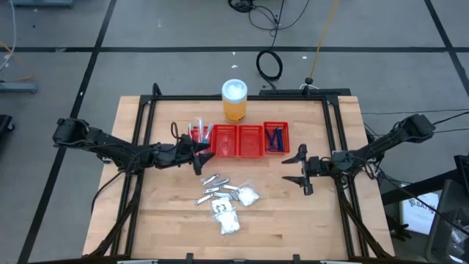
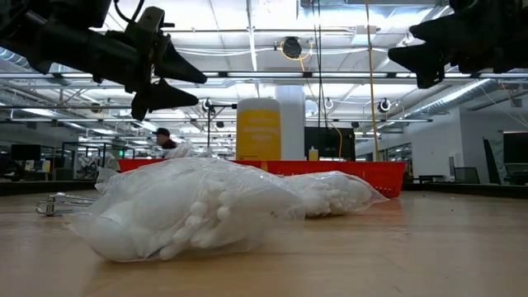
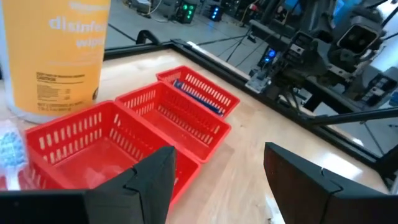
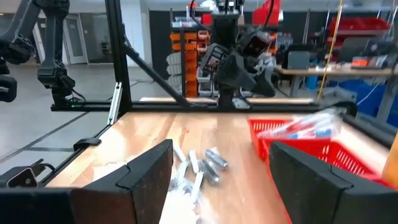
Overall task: Pick & Place Travel size toiletries
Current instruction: Put the cotton pack into the middle right red basket
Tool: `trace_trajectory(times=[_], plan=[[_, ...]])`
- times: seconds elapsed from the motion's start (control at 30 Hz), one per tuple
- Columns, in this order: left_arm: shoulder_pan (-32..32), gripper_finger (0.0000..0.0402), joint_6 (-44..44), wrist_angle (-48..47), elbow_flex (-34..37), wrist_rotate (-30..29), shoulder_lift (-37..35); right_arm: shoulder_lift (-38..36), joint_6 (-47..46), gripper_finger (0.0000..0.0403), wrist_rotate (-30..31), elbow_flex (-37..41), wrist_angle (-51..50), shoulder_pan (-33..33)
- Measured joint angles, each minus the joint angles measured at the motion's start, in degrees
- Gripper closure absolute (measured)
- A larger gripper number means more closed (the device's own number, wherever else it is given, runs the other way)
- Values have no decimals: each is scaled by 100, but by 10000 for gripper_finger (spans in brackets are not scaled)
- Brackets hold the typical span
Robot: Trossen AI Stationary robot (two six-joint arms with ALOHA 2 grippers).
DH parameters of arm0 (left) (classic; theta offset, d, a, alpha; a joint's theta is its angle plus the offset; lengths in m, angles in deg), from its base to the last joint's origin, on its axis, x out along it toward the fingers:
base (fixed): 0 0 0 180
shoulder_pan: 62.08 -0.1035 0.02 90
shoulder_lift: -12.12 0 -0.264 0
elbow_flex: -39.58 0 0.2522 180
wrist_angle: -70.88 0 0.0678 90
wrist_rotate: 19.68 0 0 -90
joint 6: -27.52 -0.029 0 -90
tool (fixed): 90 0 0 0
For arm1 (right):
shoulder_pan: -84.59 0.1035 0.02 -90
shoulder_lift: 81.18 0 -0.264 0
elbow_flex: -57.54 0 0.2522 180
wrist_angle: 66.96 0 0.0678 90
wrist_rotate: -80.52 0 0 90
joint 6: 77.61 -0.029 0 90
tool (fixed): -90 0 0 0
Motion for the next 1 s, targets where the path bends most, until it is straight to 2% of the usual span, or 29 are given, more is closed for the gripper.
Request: trace_trajectory(times=[0.13, 0.3, 0.5, 0.63, 0.77, 1.0], plan=[[-67, 162, 1, 31, 0, 2, 0, 458, -186, 151, -2, -148, -228, -1], [-132, 163, -1, 27, 0, -2, 1, 1357, -204, 151, -28, -943, -1250, 0], [-132, 163, -24, 24, 0, -1, 1, 2695, -333, 151, -617, -1979, -2010, 3], [-132, 163, -27, 11, 0, 0, 1, 3488, -302, 151, -896, -2444, -2217, 3], [-132, 163, -29, 0, 0, -2, -1, 4152, -134, 151, -904, -2776, -2217, 3], [-132, 163, -5, 1, 0, -2, -1, 4776, -4, 151, -902, -3060, -2213, -51]])
